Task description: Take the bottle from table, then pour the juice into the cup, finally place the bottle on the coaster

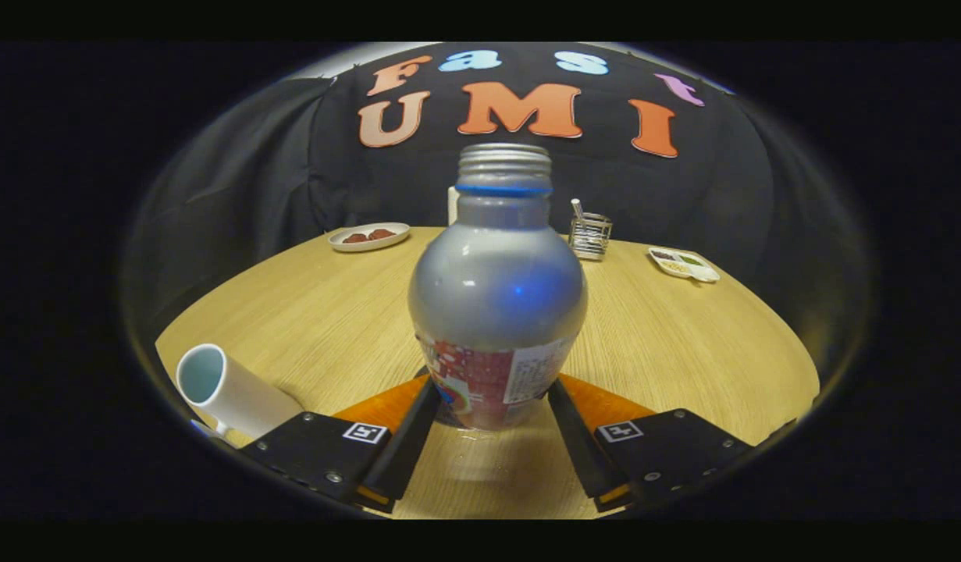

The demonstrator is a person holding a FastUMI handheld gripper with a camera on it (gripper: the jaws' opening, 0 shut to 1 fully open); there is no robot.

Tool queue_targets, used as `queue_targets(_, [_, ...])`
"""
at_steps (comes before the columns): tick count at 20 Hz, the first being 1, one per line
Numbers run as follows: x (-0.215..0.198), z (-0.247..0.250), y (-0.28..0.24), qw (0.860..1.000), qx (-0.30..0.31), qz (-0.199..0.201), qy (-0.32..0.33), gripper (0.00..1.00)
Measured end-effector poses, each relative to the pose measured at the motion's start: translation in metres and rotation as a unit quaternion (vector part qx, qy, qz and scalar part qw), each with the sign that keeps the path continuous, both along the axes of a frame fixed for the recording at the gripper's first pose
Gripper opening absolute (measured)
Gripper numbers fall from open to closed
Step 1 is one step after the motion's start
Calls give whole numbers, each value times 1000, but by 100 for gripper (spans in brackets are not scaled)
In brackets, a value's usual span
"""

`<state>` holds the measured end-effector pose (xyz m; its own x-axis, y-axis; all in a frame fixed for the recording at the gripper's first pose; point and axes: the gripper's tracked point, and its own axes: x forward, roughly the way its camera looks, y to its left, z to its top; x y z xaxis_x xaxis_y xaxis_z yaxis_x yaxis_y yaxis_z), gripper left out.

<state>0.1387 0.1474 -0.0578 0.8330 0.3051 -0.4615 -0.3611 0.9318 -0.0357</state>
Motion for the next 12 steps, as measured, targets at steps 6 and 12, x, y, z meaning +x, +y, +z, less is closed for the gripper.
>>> queue_targets(6, [-18, 21, -14, 999, 5, 4, -35, 98])
queue_targets(12, [-46, 69, -30, 996, 55, -1, -75, 97])
